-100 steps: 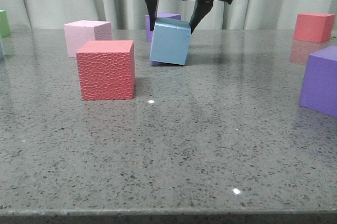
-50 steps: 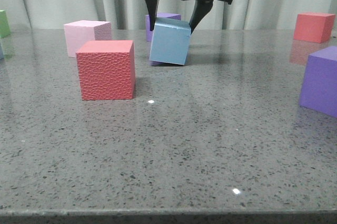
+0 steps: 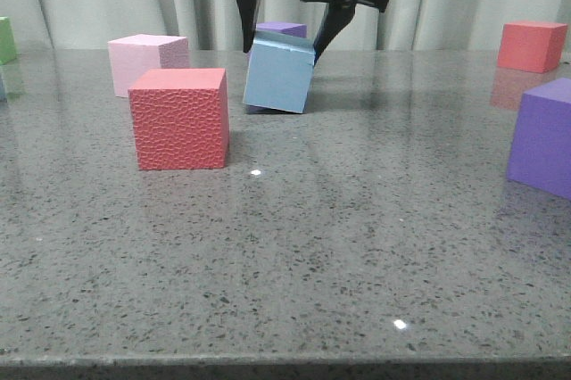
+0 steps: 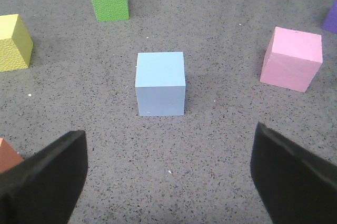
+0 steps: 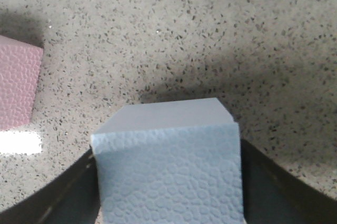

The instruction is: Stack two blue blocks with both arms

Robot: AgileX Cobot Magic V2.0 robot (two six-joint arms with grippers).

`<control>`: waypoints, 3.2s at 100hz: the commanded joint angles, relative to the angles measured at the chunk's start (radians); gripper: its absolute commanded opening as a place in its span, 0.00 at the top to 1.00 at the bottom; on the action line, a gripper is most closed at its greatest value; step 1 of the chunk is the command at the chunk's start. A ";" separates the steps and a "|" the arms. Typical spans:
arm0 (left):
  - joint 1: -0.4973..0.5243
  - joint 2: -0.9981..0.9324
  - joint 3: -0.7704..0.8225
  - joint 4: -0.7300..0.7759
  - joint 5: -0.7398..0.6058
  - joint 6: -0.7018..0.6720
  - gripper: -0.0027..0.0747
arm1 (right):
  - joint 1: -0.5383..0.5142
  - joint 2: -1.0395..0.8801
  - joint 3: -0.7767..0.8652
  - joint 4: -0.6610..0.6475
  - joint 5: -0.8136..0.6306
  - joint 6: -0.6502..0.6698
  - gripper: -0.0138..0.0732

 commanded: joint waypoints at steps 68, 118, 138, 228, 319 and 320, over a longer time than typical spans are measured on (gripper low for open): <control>-0.004 0.000 -0.035 -0.007 -0.052 -0.003 0.19 | 0.000 -0.136 -0.039 -0.017 0.026 -0.029 0.16; 0.024 0.193 -0.225 -0.067 0.030 -0.010 0.19 | 0.013 -0.356 -0.022 -0.093 0.075 -0.162 0.16; 0.048 0.342 -0.339 -0.065 0.075 -0.001 0.19 | 0.085 -0.488 0.076 -0.289 0.071 -0.159 0.16; 0.049 0.906 -0.835 -0.075 0.365 0.077 0.19 | 0.138 -0.962 0.780 -0.268 -0.182 -0.122 0.16; 0.049 1.010 -0.844 -0.066 0.384 0.077 0.40 | 0.138 -0.965 0.780 -0.253 -0.169 -0.122 0.16; 0.049 1.010 -0.844 -0.066 0.384 0.077 0.41 | 0.138 -0.965 0.780 -0.253 -0.168 -0.122 0.16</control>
